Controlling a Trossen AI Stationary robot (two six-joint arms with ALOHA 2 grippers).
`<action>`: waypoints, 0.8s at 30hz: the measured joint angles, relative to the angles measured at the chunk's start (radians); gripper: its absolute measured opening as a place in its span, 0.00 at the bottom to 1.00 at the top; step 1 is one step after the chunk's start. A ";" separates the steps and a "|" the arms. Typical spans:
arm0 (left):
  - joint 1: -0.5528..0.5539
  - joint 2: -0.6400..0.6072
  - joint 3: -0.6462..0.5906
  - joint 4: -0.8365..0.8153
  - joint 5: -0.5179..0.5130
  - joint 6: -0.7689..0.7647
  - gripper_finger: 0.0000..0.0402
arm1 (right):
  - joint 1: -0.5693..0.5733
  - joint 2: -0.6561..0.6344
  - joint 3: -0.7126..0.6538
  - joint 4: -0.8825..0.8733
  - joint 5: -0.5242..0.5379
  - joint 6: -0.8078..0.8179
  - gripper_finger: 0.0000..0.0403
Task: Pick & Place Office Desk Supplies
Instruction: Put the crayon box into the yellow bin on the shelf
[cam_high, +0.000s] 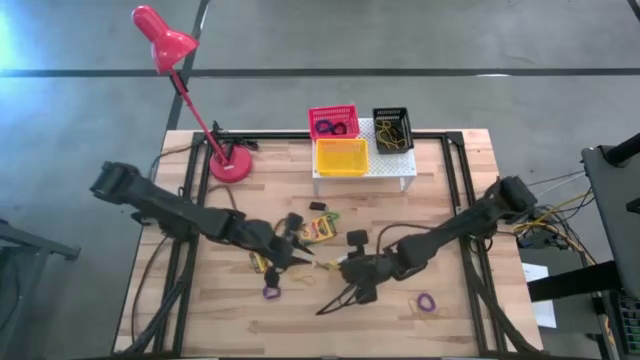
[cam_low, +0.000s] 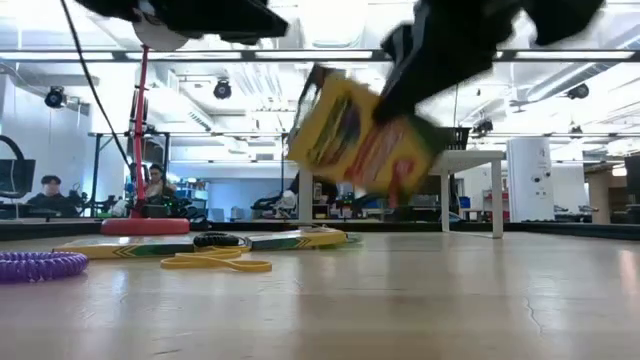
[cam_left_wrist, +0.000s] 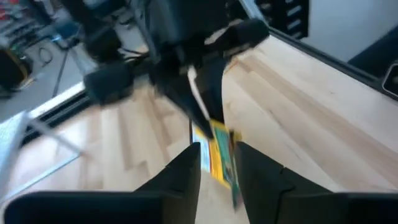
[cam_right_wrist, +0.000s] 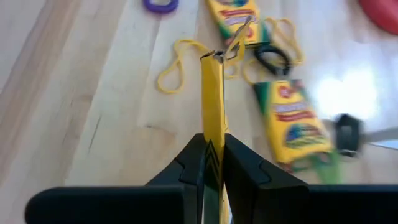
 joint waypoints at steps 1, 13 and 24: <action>-0.001 -0.027 -0.001 -0.036 -0.014 -0.020 0.26 | -0.007 -0.015 0.030 -0.052 0.000 0.000 0.09; -0.009 -0.122 -0.036 -0.149 -0.099 -0.240 0.26 | -0.269 -0.067 0.506 -0.627 -0.064 -0.234 0.09; 0.010 -0.121 -0.088 -0.094 -0.172 -0.307 0.26 | -0.707 0.036 0.824 -0.809 -0.439 -0.444 0.09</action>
